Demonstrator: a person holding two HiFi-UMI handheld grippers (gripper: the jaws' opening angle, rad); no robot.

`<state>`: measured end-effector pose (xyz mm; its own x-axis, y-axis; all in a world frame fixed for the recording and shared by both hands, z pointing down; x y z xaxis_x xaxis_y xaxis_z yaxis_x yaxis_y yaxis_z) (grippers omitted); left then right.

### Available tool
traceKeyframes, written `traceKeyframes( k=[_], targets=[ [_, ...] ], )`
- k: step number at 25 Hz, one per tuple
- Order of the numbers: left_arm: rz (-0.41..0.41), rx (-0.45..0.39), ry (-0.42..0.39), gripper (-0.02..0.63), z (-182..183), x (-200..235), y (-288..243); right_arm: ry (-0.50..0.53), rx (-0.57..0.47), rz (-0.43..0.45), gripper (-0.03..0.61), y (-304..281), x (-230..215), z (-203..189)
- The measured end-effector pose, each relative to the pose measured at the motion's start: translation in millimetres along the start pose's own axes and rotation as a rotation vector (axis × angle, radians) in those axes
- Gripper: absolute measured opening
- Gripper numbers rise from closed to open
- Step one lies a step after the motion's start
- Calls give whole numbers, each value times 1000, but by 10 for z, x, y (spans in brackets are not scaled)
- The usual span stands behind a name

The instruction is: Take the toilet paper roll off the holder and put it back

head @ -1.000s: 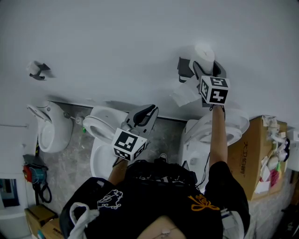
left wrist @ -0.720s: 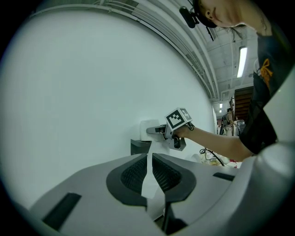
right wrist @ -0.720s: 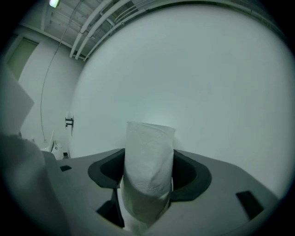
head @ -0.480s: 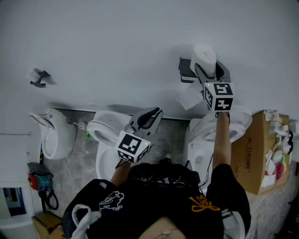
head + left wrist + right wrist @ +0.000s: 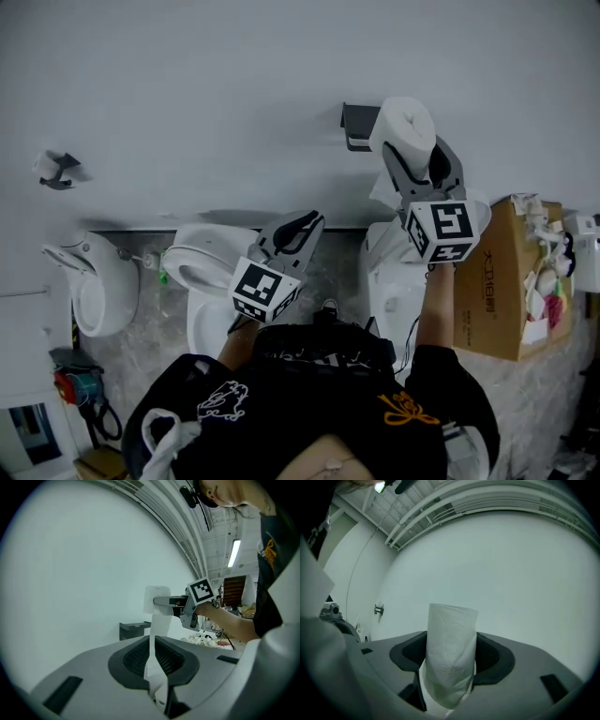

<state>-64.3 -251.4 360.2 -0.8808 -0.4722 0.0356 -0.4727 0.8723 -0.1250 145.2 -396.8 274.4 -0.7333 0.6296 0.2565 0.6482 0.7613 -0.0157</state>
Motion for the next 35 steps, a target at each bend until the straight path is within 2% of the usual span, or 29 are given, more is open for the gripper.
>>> traceKeyframes(
  k=[7,22,35],
  targets=[
    [-41,-5,3,48,-35,-14,148,-53,33,-21,298,432,373,-197],
    [-42,21,8,48,-187,-92,488,-232,184,-20,298,1041,1016,-846],
    [-48,27,-3,48,-231,-165,567,-228,198,-28,298,1209,1041,-833]
  ],
)
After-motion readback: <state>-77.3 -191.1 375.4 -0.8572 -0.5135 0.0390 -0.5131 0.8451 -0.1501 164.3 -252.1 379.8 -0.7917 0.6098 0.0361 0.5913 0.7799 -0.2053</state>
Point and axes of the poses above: the fingertips, and each gripper's own axes: y backward along the fingers, x to its left, z out of its top, the point moved 10 cm from there along y, backward along the fingers, and after that the axes turned 2 degrees about y, right-handed, at the moved point
